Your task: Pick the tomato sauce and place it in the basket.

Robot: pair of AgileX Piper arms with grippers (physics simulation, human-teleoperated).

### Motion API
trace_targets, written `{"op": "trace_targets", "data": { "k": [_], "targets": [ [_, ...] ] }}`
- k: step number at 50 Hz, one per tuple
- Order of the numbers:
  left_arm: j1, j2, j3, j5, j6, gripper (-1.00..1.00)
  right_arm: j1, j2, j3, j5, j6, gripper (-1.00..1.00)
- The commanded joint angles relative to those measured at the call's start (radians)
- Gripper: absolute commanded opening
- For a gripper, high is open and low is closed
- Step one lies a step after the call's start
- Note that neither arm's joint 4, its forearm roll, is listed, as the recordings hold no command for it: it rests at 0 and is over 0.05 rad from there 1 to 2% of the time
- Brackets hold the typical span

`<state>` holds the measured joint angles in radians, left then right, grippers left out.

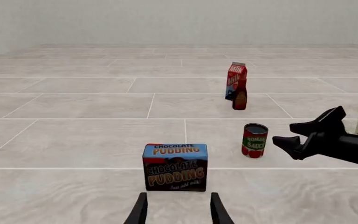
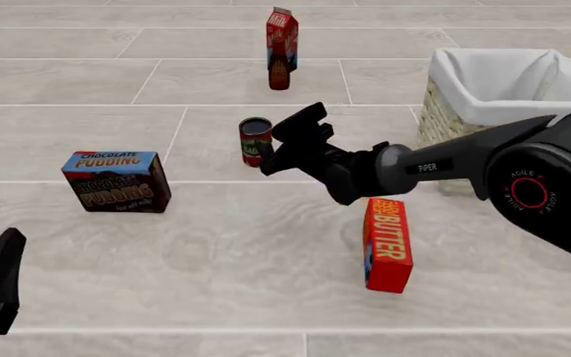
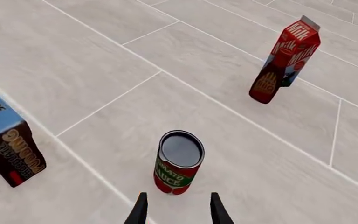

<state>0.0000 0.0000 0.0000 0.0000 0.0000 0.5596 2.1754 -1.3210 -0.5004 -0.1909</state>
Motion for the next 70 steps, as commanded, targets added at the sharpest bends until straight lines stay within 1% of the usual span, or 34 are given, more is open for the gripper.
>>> {"op": "trace_targets", "data": {
  "k": [1, 14, 23, 43, 58, 70],
  "targets": [
    [0.0, 0.0, 0.0, 0.0, 0.0, 1.0, -0.01, 0.047, -0.077, 0.03, -0.008, 1.0],
    [0.0, 0.0, 0.0, 0.0, 0.0, 1.0, -0.009, 0.118, -0.17, 0.068, -0.022, 1.0],
    [0.0, 0.0, 0.0, 0.0, 0.0, 1.0, -0.005, 0.149, -0.208, 0.08, -0.008, 1.0],
    [0.0, 0.0, 0.0, 0.0, 0.0, 1.0, -0.01, 0.211, -0.308, 0.118, -0.006, 1.0],
    [0.0, 0.0, 0.0, 0.0, 0.0, 1.0, -0.006, 0.272, -0.397, 0.157, -0.004, 1.0],
    [0.0, 0.0, 0.0, 0.0, 0.0, 1.0, 0.001, 0.331, -0.49, 0.197, 0.003, 1.0]
  ]
}}
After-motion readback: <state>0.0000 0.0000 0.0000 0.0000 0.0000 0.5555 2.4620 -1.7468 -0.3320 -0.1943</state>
